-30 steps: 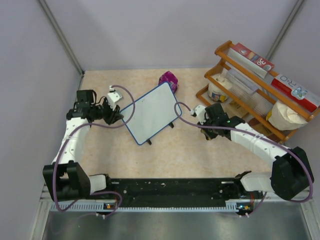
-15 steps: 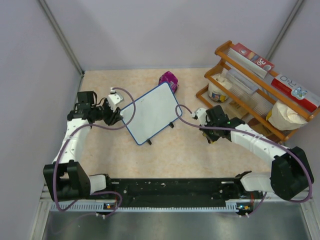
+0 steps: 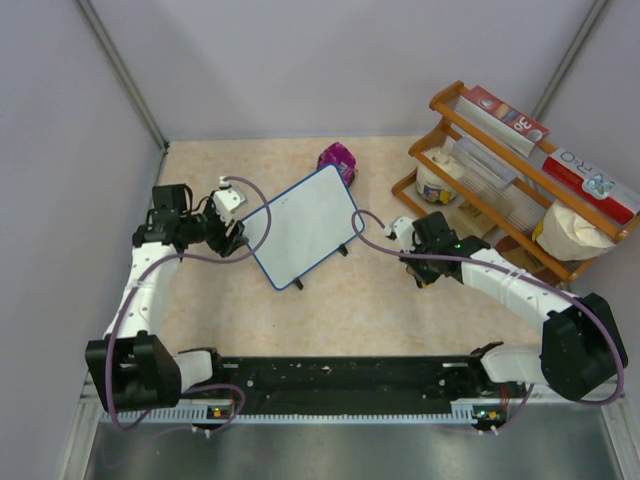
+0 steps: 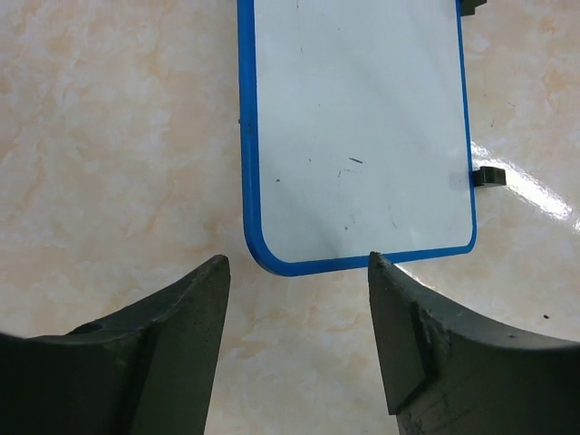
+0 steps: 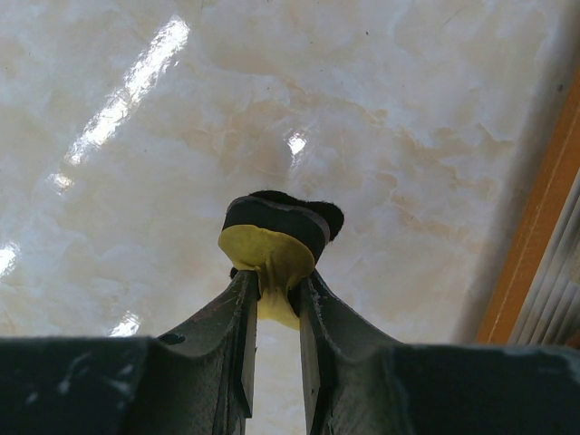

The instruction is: Erase the whiteboard

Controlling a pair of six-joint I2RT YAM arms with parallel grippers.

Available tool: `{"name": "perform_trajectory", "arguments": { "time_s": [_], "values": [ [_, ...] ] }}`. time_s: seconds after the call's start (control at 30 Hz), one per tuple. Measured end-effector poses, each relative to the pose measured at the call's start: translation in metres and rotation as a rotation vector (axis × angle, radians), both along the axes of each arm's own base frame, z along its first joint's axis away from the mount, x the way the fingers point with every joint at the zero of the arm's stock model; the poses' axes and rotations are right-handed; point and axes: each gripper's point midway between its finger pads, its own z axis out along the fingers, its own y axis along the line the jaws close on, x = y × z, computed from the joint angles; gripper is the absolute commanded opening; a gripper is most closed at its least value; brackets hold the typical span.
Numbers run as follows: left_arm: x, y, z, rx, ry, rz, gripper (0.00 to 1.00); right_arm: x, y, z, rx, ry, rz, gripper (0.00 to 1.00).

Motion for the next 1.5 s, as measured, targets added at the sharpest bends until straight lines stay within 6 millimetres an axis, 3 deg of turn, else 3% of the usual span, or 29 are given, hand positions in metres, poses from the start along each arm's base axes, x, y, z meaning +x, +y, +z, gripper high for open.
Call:
{"name": "perform_trajectory", "arguments": {
  "time_s": [0.2,0.5,0.67,0.83,1.13,1.27,1.5],
  "values": [
    [-0.003,-0.001,0.016,-0.009,-0.043,0.014,0.82,-0.004,-0.003,-0.005,-0.008,0.014,-0.001,0.0],
    [-0.008,-0.002,0.039,-0.061,-0.086,0.054,0.87,-0.004,-0.004,-0.005,-0.01,0.016,-0.006,0.0],
    [-0.01,0.002,0.066,-0.121,-0.153,0.144,0.88,-0.008,-0.008,-0.008,-0.026,0.04,-0.001,0.12],
    [-0.011,0.009,0.085,-0.137,-0.229,0.217,0.89,-0.013,-0.017,-0.024,-0.07,0.11,-0.002,0.2],
    [0.0,0.033,0.084,-0.144,-0.248,0.343,0.89,-0.004,-0.023,-0.038,-0.098,0.183,-0.015,0.36],
    [0.003,0.039,0.088,-0.147,-0.266,0.365,0.89,0.001,-0.02,-0.038,-0.092,0.186,-0.015,0.49],
    [0.005,0.045,0.076,-0.155,-0.253,0.39,0.89,0.004,-0.017,-0.04,-0.074,0.193,-0.022,0.55]
  ]
}}
